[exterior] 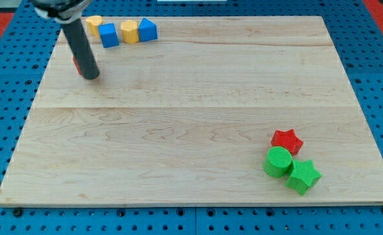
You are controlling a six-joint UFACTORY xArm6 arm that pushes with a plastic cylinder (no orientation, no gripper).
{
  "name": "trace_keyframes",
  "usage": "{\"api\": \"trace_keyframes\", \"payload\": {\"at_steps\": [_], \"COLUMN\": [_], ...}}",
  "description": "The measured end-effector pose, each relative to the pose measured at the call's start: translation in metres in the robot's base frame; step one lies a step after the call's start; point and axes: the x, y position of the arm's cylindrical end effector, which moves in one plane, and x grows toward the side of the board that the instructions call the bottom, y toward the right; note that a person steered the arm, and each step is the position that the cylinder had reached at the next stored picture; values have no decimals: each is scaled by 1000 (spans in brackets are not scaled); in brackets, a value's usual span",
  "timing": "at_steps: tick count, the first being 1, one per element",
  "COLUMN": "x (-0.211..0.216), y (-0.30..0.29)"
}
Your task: Push the red circle into the blue cube
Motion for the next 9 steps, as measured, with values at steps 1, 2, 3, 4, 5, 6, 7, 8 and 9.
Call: {"api": "trace_keyframes", "payload": {"at_steps": [1,2,3,4,5,6,7,8,9], "x": [-21,8,-11,-39,-45,-45,-45,-44,-23], "y": [6,-12,-45,-20,-5,-6,-8,-8,18]}}
